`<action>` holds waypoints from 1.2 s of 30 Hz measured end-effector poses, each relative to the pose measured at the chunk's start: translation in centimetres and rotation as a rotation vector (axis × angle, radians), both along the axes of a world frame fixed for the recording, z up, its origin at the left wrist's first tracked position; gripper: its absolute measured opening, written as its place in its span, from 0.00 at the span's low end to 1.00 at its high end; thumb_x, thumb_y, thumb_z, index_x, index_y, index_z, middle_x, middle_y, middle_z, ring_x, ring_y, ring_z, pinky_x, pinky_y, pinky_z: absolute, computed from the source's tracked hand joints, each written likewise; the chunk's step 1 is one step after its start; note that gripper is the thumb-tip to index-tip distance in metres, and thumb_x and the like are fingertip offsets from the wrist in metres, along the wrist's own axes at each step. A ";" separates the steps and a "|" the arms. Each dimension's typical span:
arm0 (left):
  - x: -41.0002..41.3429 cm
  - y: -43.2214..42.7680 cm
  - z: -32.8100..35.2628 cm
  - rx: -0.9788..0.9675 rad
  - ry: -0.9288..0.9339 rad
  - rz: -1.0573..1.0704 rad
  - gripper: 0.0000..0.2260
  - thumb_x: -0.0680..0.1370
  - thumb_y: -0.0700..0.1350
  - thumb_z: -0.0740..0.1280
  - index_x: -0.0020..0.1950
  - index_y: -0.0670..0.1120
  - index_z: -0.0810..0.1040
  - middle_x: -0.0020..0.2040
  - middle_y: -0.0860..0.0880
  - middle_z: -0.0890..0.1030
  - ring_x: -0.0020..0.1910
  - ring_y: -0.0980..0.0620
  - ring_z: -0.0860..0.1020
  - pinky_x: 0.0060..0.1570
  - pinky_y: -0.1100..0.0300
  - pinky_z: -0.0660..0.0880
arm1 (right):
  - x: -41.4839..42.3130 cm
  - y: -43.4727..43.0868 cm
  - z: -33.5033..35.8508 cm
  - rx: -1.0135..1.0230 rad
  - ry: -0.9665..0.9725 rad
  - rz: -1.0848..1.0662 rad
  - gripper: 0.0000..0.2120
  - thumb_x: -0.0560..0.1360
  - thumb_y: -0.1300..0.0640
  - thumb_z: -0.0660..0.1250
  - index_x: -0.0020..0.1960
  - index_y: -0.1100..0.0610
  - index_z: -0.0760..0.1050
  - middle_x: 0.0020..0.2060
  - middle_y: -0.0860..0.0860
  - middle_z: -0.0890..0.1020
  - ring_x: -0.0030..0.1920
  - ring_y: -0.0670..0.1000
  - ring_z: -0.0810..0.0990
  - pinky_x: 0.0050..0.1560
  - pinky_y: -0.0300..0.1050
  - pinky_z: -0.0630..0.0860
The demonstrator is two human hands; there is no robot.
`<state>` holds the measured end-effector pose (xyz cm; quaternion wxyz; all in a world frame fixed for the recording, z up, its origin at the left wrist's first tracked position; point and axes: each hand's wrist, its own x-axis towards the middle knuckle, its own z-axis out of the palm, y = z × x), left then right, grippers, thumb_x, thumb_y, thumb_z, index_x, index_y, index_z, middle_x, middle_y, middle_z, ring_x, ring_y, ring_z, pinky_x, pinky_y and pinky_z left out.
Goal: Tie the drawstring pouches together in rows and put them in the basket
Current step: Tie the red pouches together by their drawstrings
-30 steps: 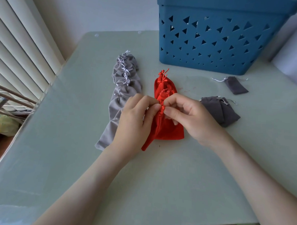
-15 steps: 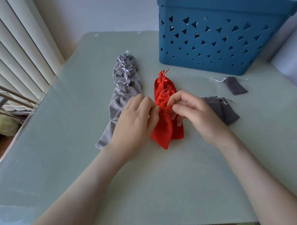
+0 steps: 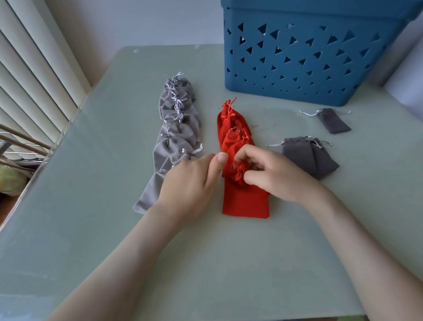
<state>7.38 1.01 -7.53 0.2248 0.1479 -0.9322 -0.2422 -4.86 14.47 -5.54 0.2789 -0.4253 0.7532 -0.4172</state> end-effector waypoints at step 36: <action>-5.2 2.1 3.1 -0.064 0.000 0.169 0.11 0.81 0.48 0.57 0.52 0.41 0.71 0.44 0.42 0.80 0.45 0.38 0.78 0.39 0.50 0.71 | -2.6 1.7 0.8 0.233 0.720 -0.466 0.17 0.82 0.53 0.55 0.63 0.62 0.70 0.61 0.58 0.72 0.64 0.58 0.67 0.62 0.51 0.64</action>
